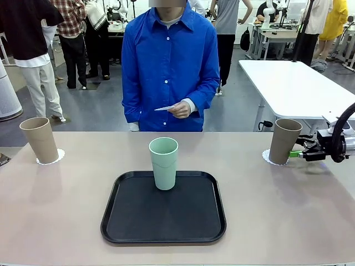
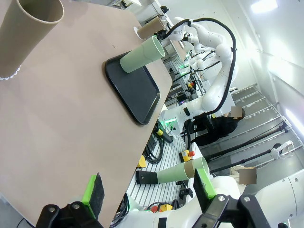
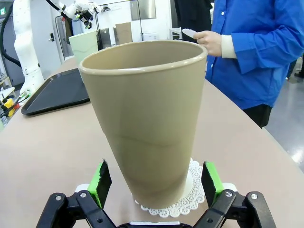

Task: Place coasters on the table and set cups on them.
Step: Take one Reusable plastic cup from the Flat Tray and place it on a coaster set by the human.

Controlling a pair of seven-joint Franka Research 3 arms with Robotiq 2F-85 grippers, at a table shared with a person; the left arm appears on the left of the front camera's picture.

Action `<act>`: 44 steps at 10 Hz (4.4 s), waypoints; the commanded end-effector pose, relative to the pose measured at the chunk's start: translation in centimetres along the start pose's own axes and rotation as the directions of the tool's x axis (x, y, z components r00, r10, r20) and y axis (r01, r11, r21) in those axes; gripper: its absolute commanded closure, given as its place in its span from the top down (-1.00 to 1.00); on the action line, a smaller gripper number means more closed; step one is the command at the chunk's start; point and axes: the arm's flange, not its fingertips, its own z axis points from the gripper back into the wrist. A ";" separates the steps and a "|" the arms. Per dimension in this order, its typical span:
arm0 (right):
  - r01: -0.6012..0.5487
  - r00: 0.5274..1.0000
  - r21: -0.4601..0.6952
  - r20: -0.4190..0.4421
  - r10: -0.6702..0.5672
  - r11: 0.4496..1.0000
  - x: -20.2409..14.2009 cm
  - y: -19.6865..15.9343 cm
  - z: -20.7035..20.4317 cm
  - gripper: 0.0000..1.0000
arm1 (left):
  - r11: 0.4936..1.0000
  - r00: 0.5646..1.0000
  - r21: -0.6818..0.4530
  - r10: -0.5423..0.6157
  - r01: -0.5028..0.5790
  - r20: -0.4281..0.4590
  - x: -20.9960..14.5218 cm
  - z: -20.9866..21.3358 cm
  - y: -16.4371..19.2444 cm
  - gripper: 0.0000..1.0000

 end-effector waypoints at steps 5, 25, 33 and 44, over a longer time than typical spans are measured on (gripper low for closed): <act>0.089 0.985 -0.145 -0.132 -0.109 0.985 3.1 2.7 4.1 1.00 | 1.000 1.000 0.004 0.002 -0.002 0.002 0.0 0.1 -0.2 1.00; -0.096 0.579 -0.514 -0.725 -0.372 0.853 27.7 19.1 -5.9 1.00 | 1.000 1.000 0.004 0.002 -0.002 0.002 0.0 0.1 -0.2 1.00; 0.233 0.498 -0.786 -0.408 -0.765 0.572 30.4 25.8 -6.2 1.00 | 1.000 1.000 0.004 0.002 -0.002 0.002 0.0 0.1 -0.2 1.00; 0.870 0.416 -0.244 -0.104 -0.903 0.429 30.3 24.0 6.5 1.00 | 1.000 1.000 0.004 0.002 -0.002 0.002 0.0 0.1 -0.2 1.00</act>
